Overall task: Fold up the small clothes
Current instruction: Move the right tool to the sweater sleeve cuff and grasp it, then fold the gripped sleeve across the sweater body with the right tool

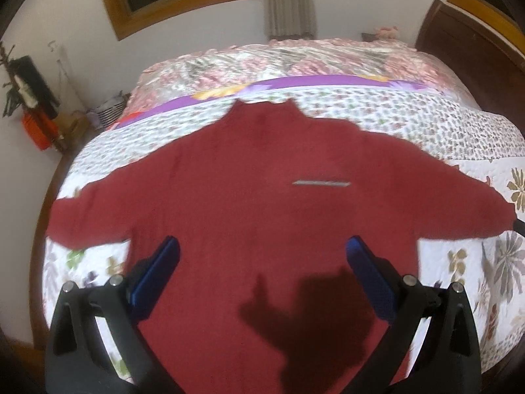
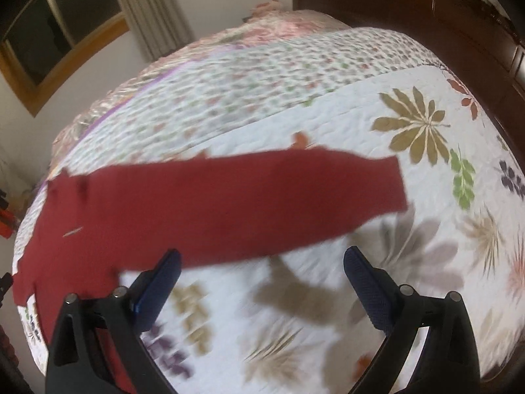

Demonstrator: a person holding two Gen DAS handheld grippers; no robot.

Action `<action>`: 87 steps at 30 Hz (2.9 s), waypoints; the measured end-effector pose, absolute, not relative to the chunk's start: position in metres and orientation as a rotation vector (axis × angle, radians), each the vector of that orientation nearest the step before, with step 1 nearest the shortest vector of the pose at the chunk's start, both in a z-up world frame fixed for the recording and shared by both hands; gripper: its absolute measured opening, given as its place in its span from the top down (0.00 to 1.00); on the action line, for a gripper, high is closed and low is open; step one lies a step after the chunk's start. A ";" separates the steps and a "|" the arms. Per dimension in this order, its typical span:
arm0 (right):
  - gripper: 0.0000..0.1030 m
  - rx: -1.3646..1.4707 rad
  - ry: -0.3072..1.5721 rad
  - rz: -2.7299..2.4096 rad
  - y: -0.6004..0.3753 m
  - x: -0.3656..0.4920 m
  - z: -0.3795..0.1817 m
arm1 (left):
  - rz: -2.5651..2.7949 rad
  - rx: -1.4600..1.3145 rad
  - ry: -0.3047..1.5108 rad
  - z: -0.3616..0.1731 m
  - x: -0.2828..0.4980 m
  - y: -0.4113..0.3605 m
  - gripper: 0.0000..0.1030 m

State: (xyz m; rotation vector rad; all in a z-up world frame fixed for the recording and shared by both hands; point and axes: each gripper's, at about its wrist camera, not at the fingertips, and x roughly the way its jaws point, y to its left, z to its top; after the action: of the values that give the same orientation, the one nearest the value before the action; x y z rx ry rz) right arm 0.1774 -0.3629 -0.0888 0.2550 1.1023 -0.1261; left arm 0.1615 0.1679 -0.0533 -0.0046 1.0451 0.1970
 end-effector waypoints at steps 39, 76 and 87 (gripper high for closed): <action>0.91 0.332 1.160 0.466 -0.268 0.241 -0.105 | 0.369 -0.002 1.115 -0.091 0.166 0.217 0.02; 0.63 0.253 1.131 0.384 -0.222 0.191 -0.125 | 0.070 -0.380 1.322 -0.192 0.221 0.166 0.03; 0.63 0.252 1.134 0.373 -0.226 0.184 -0.131 | -0.030 -0.410 1.325 -0.200 0.229 0.129 0.74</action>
State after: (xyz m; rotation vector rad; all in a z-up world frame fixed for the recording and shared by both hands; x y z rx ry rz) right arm 0.1843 -0.2264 -0.1306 0.2524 1.1338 0.3734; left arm 0.2292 0.1290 -0.2004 -0.4095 1.3248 -0.0298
